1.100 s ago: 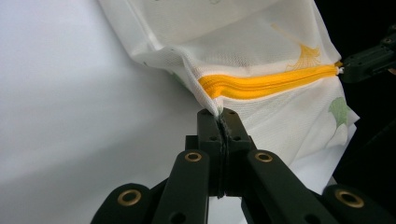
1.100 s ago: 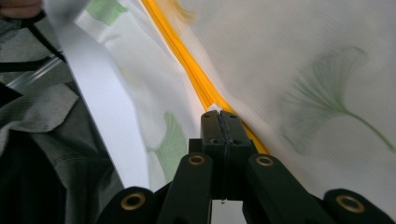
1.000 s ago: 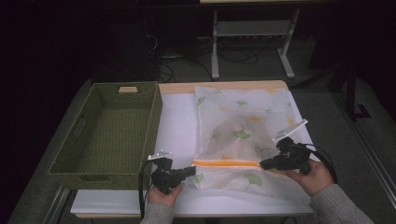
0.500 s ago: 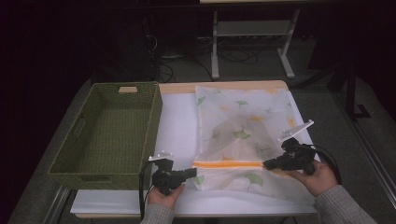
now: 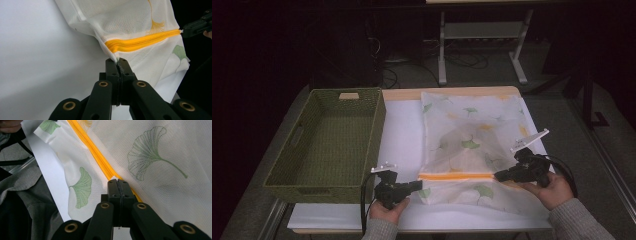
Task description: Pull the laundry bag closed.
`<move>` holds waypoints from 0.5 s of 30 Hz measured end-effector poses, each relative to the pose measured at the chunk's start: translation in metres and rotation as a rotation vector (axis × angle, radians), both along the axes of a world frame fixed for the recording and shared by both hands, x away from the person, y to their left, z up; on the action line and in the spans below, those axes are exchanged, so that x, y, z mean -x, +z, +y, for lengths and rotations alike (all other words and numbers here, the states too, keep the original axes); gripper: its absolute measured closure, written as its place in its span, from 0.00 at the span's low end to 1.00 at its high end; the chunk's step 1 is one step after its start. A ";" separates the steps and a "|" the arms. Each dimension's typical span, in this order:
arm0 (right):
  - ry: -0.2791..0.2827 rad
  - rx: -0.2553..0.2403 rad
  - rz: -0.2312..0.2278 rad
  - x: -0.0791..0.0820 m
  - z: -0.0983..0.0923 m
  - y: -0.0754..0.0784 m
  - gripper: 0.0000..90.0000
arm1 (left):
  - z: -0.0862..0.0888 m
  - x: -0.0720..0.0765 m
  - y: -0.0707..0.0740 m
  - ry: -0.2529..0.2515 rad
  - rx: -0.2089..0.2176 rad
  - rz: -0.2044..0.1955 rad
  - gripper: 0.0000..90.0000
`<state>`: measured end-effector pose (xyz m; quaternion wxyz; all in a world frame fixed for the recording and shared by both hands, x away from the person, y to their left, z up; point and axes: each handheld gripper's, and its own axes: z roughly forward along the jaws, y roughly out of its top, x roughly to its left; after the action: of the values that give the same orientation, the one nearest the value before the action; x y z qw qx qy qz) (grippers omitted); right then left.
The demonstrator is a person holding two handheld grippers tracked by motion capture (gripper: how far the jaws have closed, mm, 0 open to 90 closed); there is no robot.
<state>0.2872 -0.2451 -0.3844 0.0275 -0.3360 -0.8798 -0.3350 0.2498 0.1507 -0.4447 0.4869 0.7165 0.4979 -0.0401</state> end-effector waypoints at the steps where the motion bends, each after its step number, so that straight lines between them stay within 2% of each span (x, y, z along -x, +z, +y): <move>1: -0.001 0.004 -0.005 0.000 -0.001 0.000 1.00 | 0.000 0.000 0.000 -0.001 0.002 0.000 0.99; 15: -0.019 0.012 -0.010 0.000 -0.007 -0.002 1.00 | 0.001 0.002 -0.002 -0.004 -0.002 -0.005 0.99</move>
<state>0.2868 -0.2523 -0.3864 0.0181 -0.3427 -0.8788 -0.3316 0.2481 0.1519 -0.4463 0.4874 0.7180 0.4954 -0.0391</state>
